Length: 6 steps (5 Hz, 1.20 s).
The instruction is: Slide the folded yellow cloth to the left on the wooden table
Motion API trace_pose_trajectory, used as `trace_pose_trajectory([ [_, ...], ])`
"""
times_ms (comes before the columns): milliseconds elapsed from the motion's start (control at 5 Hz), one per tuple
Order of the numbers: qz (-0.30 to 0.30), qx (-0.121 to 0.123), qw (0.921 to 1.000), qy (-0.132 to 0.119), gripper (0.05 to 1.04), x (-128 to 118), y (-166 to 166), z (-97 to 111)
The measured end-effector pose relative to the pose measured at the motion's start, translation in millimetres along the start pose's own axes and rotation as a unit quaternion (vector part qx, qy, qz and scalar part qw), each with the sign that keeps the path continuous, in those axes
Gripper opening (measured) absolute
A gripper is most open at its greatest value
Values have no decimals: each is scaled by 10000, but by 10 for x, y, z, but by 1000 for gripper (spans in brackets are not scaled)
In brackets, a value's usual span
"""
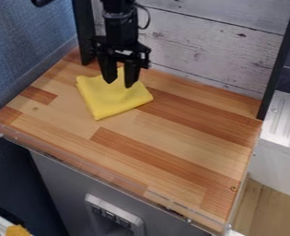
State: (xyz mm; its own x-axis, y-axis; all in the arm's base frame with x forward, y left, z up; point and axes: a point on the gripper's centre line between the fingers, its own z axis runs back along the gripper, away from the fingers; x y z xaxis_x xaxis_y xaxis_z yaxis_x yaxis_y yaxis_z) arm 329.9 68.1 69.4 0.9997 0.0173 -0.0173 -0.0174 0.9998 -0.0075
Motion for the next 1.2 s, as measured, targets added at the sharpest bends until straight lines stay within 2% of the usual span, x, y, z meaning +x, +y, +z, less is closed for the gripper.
trace_pose_trajectory([
  [200, -48, 42, 9999, -117, 991, -185, -217, 224],
  [400, -41, 49, 9997, -232, 998, -400, -413, 430],
  [600, -56, 81, 9996, -247, 998, -552, -628, 543],
  [800, -49, 99, 9996, -252, 998, -603, -807, 604],
  [1200, -87, 126, 9999, -54, 998, -697, -1055, 600],
])
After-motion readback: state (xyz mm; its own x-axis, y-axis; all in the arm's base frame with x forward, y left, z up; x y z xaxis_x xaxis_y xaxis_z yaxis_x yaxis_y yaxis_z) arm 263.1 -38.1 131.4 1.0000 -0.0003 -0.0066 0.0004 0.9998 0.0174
